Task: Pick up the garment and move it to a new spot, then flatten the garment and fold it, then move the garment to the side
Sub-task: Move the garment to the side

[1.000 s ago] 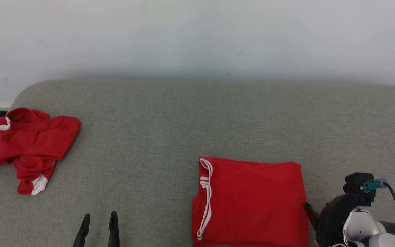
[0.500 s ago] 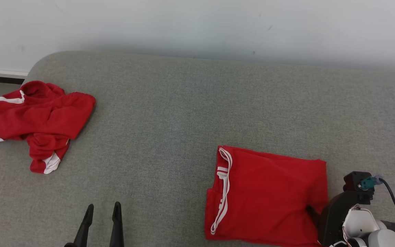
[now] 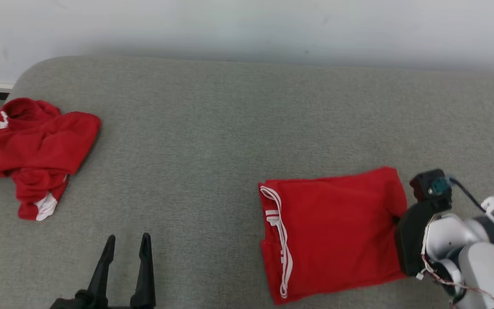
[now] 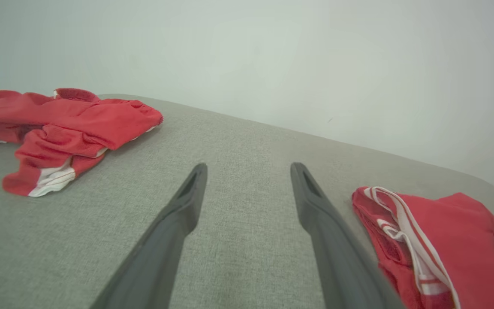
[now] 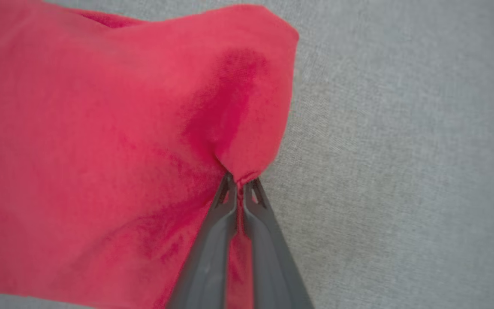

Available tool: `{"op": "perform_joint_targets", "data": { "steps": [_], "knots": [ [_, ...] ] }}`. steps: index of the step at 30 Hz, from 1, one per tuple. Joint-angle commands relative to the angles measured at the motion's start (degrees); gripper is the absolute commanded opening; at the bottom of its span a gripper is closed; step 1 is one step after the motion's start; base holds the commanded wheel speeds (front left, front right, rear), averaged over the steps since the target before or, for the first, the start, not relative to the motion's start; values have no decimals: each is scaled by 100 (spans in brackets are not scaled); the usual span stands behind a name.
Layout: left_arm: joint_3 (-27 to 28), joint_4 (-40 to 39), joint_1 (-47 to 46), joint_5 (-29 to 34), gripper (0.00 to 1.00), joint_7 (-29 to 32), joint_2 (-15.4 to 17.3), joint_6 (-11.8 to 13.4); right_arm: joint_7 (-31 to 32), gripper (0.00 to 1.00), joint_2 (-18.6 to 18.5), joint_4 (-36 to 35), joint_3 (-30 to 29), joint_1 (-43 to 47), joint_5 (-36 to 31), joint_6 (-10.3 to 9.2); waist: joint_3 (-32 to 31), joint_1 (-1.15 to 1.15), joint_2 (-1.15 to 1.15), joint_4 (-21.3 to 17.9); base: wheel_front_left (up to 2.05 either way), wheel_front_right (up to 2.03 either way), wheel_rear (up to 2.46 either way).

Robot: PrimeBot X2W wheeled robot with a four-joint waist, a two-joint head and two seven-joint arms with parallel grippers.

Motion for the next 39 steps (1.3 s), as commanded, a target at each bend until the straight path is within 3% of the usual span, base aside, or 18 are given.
{"op": "perform_joint_targets", "data": {
  "steps": [1,11,21,29,39],
  "knots": [
    [20,-78,-110,-2,100,-16,1,10,58,0,-227,-104,157,-168,73,-13,209,-1,-1,-246,0,0,0],
    [131,-681,-598,536,100,-16,2,-36,-71,0,-1319,-492,985,-1168,475,-13,956,-1,-1,-1375,0,0,0],
    [-131,-1060,-1179,944,100,-16,92,-79,-828,0,-2076,48,1055,-1956,547,-13,1680,-1,-1,-2184,0,0,0],
    [-328,-1212,-1369,1005,100,-16,388,-81,-1891,0,-2493,559,1059,-2486,449,-13,2153,-1,-1,-2463,0,0,0],
    [-360,-1353,-1562,1031,100,-16,636,-76,-2834,0,-2489,1011,814,-2834,243,-13,2518,-1,-1,-2730,0,0,0]
  ]
}}
